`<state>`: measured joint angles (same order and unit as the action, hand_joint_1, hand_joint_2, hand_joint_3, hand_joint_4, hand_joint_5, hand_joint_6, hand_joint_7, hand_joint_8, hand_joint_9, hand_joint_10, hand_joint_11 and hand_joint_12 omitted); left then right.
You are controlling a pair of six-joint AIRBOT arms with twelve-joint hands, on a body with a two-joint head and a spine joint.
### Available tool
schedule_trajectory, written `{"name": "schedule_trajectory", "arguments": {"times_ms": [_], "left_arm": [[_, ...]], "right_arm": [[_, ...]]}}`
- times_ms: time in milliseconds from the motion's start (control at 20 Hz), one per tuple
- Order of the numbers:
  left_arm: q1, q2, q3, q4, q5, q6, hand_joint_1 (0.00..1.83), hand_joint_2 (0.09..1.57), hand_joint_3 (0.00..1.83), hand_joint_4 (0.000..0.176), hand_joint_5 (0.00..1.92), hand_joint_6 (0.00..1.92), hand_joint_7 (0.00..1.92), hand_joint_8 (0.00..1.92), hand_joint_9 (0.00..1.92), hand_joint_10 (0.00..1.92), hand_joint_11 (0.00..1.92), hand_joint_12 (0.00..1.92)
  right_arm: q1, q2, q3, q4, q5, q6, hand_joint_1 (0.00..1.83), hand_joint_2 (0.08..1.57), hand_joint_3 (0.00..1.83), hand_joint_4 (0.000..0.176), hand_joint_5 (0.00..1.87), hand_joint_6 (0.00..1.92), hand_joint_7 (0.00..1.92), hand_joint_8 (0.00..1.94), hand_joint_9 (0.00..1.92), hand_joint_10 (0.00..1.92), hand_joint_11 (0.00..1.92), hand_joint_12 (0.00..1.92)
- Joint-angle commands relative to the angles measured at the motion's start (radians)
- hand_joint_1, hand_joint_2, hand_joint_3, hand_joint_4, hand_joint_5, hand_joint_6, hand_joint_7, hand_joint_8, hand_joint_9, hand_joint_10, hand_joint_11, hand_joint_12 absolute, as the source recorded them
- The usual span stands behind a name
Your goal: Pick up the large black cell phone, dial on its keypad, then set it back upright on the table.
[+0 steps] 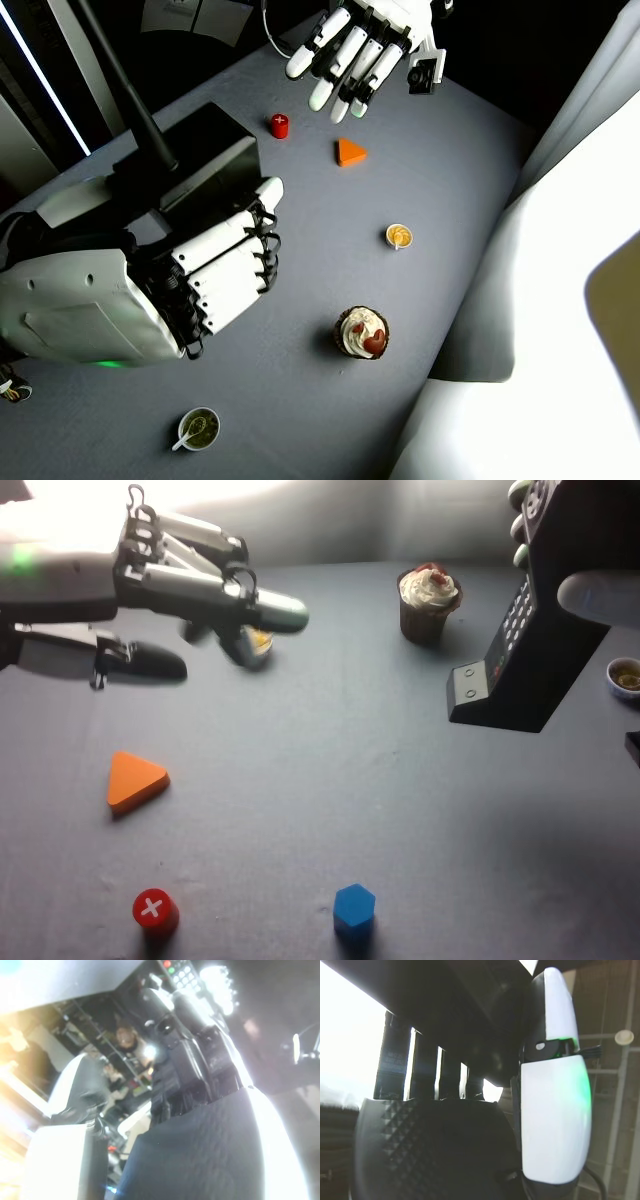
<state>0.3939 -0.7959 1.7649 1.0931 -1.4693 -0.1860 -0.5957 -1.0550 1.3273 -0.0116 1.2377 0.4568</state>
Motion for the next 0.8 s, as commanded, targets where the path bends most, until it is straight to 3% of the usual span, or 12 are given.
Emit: {"name": "schedule_trajectory", "arguments": {"times_ms": [0, 50, 100, 150, 200, 250, 300, 350, 400, 500, 600, 750], "left_arm": [[-0.018, 0.002, 0.005, -0.118, -0.042, -0.006, 1.28, 1.29, 0.00, 0.118, 0.02, 0.01, 0.64, 1.56, 0.75, 1.91, 0.80, 1.92], [-0.019, 0.003, 0.007, -0.105, -0.038, -0.012, 1.29, 1.28, 0.00, 0.113, 0.01, 0.00, 0.66, 1.54, 0.83, 1.92, 0.93, 1.92], [-0.026, 0.003, 0.002, -0.095, -0.025, -0.012, 1.30, 1.27, 0.00, 0.117, 0.00, 0.00, 0.67, 1.54, 0.86, 1.92, 0.97, 1.92], [-0.027, -0.001, 0.001, -0.087, -0.017, -0.017, 1.30, 1.27, 0.00, 0.119, 0.00, 0.00, 0.67, 1.53, 0.84, 1.92, 0.90, 1.92], [-0.030, -0.007, 0.002, -0.082, -0.018, -0.024, 1.30, 1.27, 0.00, 0.141, 0.00, 0.00, 0.67, 1.54, 0.78, 1.92, 0.80, 1.92], [-0.030, -0.014, 0.001, -0.078, -0.008, -0.035, 1.31, 1.27, 0.00, 0.147, 0.00, 0.00, 0.67, 1.55, 0.75, 1.92, 0.76, 1.92], [-0.025, -0.018, -0.006, -0.075, 0.010, -0.043, 1.31, 1.26, 0.00, 0.145, 0.00, 0.00, 0.68, 1.53, 0.75, 1.92, 0.75, 1.92], [-0.018, -0.019, -0.015, -0.068, 0.027, -0.049, 1.31, 1.27, 0.00, 0.155, 0.00, 0.00, 0.68, 1.54, 0.74, 1.92, 0.72, 1.92], [-0.015, -0.020, -0.024, -0.059, 0.039, -0.049, 1.31, 1.26, 0.00, 0.150, 0.00, 0.00, 0.68, 1.53, 0.74, 1.92, 0.71, 1.92], [-0.018, -0.029, -0.031, -0.053, 0.040, -0.042, 1.31, 1.27, 0.00, 0.142, 0.00, 0.00, 0.67, 1.54, 0.71, 1.92, 0.70, 1.92], [-0.029, -0.040, -0.037, -0.034, 0.051, -0.042, 1.30, 1.28, 0.00, 0.118, 0.00, 0.00, 0.66, 1.56, 0.74, 1.92, 0.76, 1.92], [-0.030, -0.053, -0.066, -0.018, 0.098, -0.020, 1.30, 1.28, 0.00, 0.115, 0.00, 0.00, 0.66, 1.56, 0.74, 1.92, 0.77, 1.92]], "right_arm": [[0.009, 0.016, 0.004, 0.041, 0.154, 0.027, 1.36, 1.16, 0.00, 0.000, 0.92, 0.83, 0.82, 1.23, 0.85, 1.44, 0.90, 1.29], [0.008, 0.016, 0.005, 0.038, 0.155, 0.034, 1.26, 1.14, 0.00, 0.000, 0.98, 0.82, 0.90, 1.27, 0.90, 1.24, 0.92, 1.28], [0.004, 0.017, 0.005, 0.036, 0.156, 0.036, 1.34, 1.16, 0.00, 0.000, 0.91, 0.86, 0.83, 1.25, 0.87, 1.39, 0.92, 1.26], [-0.001, 0.016, 0.007, 0.031, 0.158, 0.038, 1.25, 1.15, 0.00, 0.000, 0.97, 0.84, 0.87, 1.30, 0.88, 1.25, 0.90, 1.31], [-0.005, 0.015, 0.010, 0.026, 0.162, 0.040, 1.34, 1.17, 0.00, 0.000, 0.92, 0.85, 0.81, 1.28, 0.84, 1.43, 0.87, 1.32], [-0.011, 0.014, 0.014, 0.018, 0.167, 0.047, 1.25, 1.16, 0.00, 0.000, 0.97, 0.84, 0.85, 1.34, 0.84, 1.31, 0.84, 1.36], [-0.017, 0.014, 0.018, 0.014, 0.172, 0.049, 1.35, 1.15, 0.00, 0.000, 0.99, 0.74, 0.84, 1.26, 0.87, 1.43, 0.86, 1.35], [-0.021, 0.013, 0.021, 0.014, 0.175, 0.050, 1.26, 1.15, 0.00, 0.000, 0.98, 0.81, 0.86, 1.33, 0.87, 1.30, 0.85, 1.32], [-0.025, 0.009, 0.026, 0.014, 0.178, 0.050, 1.23, 1.16, 0.00, 0.000, 0.97, 0.85, 0.87, 1.34, 0.89, 1.23, 0.88, 1.31], [-0.028, 0.001, 0.033, 0.014, 0.180, 0.043, 1.35, 1.17, 0.00, 0.000, 0.88, 0.89, 0.80, 1.26, 0.84, 1.47, 0.90, 1.33], [-0.028, -0.003, 0.036, 0.015, 0.181, 0.041, 1.36, 1.17, 0.00, 0.000, 0.88, 0.87, 0.82, 1.25, 0.85, 1.45, 0.89, 1.27], [-0.022, -0.010, 0.043, 0.014, 0.181, 0.041, 1.36, 1.17, 0.00, 0.000, 0.89, 0.87, 0.82, 1.25, 0.85, 1.44, 0.90, 1.26]]}}
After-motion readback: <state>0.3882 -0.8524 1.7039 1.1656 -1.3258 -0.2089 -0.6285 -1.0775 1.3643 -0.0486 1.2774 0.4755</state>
